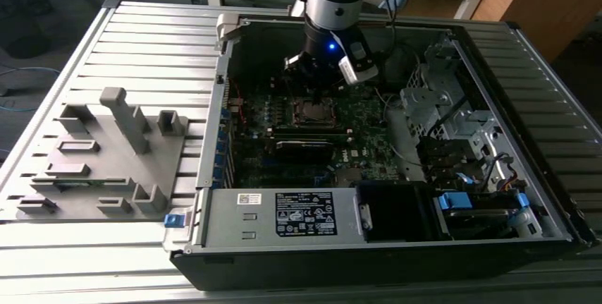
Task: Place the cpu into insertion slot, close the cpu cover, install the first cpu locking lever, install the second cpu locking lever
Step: 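Install the first cpu locking lever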
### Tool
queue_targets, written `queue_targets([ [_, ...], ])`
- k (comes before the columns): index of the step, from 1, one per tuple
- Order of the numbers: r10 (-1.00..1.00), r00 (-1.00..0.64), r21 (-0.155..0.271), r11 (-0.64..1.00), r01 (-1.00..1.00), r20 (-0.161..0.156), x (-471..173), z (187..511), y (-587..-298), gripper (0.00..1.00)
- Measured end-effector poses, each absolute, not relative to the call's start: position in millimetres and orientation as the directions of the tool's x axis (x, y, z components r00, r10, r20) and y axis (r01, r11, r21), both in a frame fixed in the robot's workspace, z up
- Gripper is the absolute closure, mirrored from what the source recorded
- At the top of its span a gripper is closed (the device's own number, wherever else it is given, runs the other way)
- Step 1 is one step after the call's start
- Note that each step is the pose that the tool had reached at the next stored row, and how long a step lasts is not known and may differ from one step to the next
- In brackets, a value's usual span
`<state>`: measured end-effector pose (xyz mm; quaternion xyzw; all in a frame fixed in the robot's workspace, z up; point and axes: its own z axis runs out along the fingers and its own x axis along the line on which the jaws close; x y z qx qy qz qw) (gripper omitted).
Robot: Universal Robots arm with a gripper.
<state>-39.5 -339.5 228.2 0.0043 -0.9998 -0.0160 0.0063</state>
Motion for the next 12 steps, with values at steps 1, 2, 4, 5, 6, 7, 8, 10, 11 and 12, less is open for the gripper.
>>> queue_targets([
  [1,-0.009,-1.0,0.032,0.999,-0.009,0.012,-39.4,228.2,-339.4,0.9],
  [2,-0.009,-1.0,0.032,0.999,-0.008,0.012,-39.4,228.2,-339.4,0.9],
  [4,-0.009,-1.0,0.032,0.999,-0.008,0.012,-39.5,228.3,-339.5,0.9],
  [5,-0.009,-1.0,0.032,0.999,-0.008,0.012,-39.5,228.4,-339.5,0.9],
  [6,-0.009,-1.0,0.032,0.999,-0.008,0.012,-39.5,228.4,-339.5,0.9],
  [7,-0.009,-1.0,0.032,0.999,-0.008,0.012,-39.5,228.4,-339.5,0.9],
  [8,-0.009,-1.0,0.032,0.999,-0.008,0.013,-39.5,228.7,-339.5,0.9],
  [10,-0.009,-1.0,0.032,0.999,-0.008,0.013,-39.5,229.2,-339.5,0.9],
  [11,-0.009,-1.0,0.032,0.999,-0.008,0.013,-39.5,229.5,-339.5,0.9],
  [12,-0.009,-1.0,0.032,0.999,-0.008,0.013,-39.5,229.8,-339.5,0.9],
])
